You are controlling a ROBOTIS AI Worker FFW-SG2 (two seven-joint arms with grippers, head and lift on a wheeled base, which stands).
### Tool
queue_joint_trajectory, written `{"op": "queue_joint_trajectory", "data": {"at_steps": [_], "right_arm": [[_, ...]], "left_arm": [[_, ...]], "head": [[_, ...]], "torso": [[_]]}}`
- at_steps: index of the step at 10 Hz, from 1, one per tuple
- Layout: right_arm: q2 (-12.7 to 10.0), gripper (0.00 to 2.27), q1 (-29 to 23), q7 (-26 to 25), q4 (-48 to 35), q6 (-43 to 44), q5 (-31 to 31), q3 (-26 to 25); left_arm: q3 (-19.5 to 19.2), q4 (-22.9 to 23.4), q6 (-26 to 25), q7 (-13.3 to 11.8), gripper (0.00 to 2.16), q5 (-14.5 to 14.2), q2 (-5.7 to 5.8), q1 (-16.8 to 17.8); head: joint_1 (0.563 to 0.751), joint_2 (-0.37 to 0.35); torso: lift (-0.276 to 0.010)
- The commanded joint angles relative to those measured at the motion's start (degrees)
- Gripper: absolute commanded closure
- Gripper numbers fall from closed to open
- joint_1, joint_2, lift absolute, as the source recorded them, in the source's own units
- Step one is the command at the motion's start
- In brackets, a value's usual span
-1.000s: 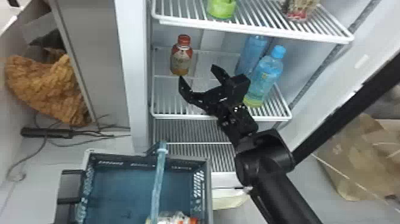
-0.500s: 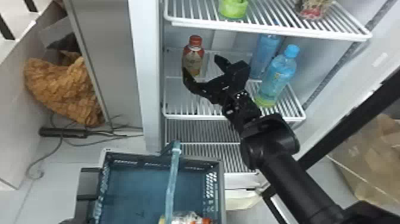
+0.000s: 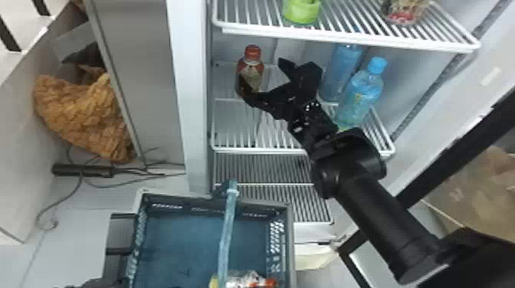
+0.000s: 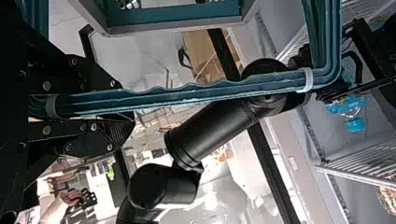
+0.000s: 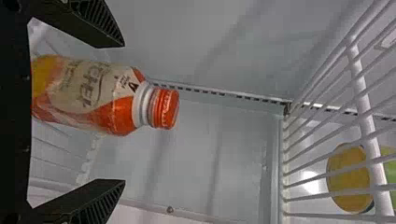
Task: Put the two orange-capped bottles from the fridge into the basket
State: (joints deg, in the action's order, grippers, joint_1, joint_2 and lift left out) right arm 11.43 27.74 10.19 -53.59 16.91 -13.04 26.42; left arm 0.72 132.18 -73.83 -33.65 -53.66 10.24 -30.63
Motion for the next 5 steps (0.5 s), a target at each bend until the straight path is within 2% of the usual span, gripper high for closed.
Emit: {"op": "queue_joint_trajectory", "data": {"at_steps": [1,3,4,5], "right_arm": [[-0.01,0.0,2.08,0.0,2.33,0.53,-1.35,1.69],[-0.01,0.16,4.19,0.09,5.01,0.67,-4.78,4.89],[-0.01,0.36,4.89,0.09,5.99,0.25,-6.04,6.48],[-0.09,0.82,4.89,0.0,6.27,0.11,-6.49,6.71]], "left_arm": [[0.19,-0.21,0.0,-0.01,1.2,0.07,-0.05,0.4],[0.65,-0.49,0.14,-0.01,1.2,-0.04,-0.05,0.96],[0.65,-0.63,0.14,-0.01,1.2,-0.04,-0.05,0.96],[0.65,-0.63,0.14,-0.01,1.2,-0.15,-0.05,0.96]], "head": [[0.695,-0.164],[0.695,-0.161],[0.695,-0.158],[0.695,-0.153]], "torso": [[-0.235],[-0.235],[-0.235],[-0.235]]}}
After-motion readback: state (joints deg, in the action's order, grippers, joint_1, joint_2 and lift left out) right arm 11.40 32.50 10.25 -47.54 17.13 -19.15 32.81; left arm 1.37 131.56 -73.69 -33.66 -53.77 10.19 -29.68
